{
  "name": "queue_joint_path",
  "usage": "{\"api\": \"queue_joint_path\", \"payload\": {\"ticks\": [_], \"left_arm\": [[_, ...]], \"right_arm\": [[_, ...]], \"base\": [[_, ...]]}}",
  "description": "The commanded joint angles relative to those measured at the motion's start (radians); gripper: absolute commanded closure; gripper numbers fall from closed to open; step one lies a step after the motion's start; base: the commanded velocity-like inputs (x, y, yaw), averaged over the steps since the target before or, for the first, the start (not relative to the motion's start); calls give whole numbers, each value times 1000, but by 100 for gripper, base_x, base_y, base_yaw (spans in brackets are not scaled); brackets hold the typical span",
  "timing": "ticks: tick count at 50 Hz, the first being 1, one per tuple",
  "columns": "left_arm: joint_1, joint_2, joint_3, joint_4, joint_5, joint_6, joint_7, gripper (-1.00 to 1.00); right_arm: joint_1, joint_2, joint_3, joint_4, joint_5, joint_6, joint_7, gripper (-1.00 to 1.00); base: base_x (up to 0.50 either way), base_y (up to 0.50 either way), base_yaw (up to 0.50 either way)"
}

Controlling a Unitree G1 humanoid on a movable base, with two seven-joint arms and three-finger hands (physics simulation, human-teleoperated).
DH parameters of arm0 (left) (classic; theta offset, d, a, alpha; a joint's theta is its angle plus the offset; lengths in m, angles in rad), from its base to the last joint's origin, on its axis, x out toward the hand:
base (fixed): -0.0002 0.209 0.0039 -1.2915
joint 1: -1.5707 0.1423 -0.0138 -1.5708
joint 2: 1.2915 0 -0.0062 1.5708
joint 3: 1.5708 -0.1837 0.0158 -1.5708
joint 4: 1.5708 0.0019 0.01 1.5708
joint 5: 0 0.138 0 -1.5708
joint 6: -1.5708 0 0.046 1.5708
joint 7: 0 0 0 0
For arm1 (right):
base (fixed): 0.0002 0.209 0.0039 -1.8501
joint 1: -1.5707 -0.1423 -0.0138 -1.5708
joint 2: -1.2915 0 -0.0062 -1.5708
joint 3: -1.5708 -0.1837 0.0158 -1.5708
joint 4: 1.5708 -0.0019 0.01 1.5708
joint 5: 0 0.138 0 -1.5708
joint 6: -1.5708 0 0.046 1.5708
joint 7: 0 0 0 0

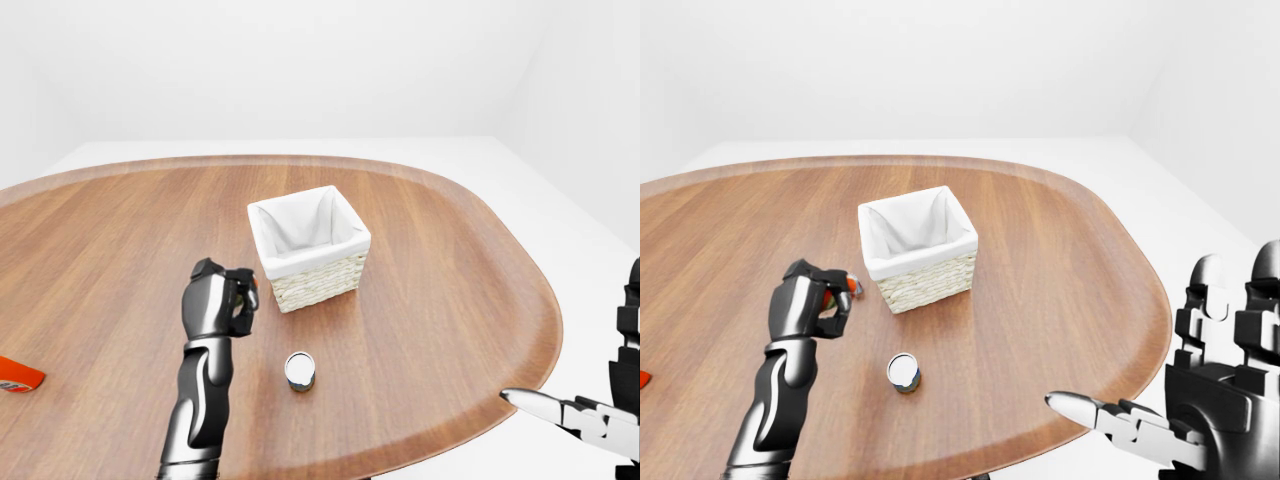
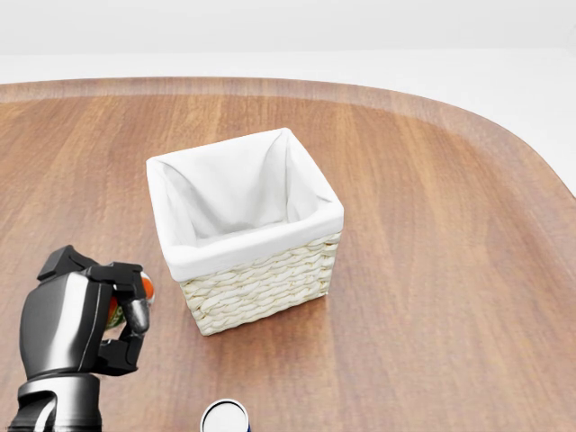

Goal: Pick up the tomato sauce, and put it in the basket.

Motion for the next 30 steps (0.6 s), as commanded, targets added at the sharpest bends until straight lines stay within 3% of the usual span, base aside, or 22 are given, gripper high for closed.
{"api": "queue_joint_path", "payload": {"ticks": [1,3,6,8,11,16,17,18,20,21,22,26,30], "left_arm": [[-200,-39,-23,-213,-159,79,-226,100],[-316,-36,-32,-209,-162,79,-267,100],[-415,-23,-40,-170,-154,79,-256,100],[-464,-37,-37,-165,-203,79,-283,100],[-617,-15,-32,-10,-210,79,-232,100],[-830,10,-24,291,-257,79,-114,100],[-906,18,-26,434,-266,79,-56,100],[-947,10,-16,510,-309,79,-49,100],[-1020,29,-52,685,-261,79,48,100],[-1087,16,-33,805,-300,79,72,100],[-1153,29,-52,953,-267,79,145,100],[-1294,58,-104,1195,-150,51,259,100],[-1387,76,-108,1342,-64,53,300,100]], "right_arm": [[-6,15,-3,0,-5,0,14,-100],[-10,16,-3,0,-7,0,15,-100],[-15,22,-3,0,-10,0,20,-100],[-19,21,-1,0,-12,0,18,-100],[-16,22,1,0,-12,0,20,-100],[-25,24,0,0,-15,6,21,-100],[-24,25,1,0,-14,5,22,-100],[-23,25,2,0,-15,3,23,-100],[-29,27,4,0,-20,9,23,-100],[-30,27,3,0,-17,10,24,-100],[-31,27,0,0,-14,12,26,-100],[-32,27,-22,0,11,16,31,-100],[-50,39,-2,0,-23,32,39,-100]], "base": [[0,0,0],[0,0,0],[0,0,0],[0,0,0],[0,0,0],[0,0,0],[0,0,0],[0,0,0],[0,0,0],[0,0,0],[0,0,0],[0,0,0],[0,0,0]]}}
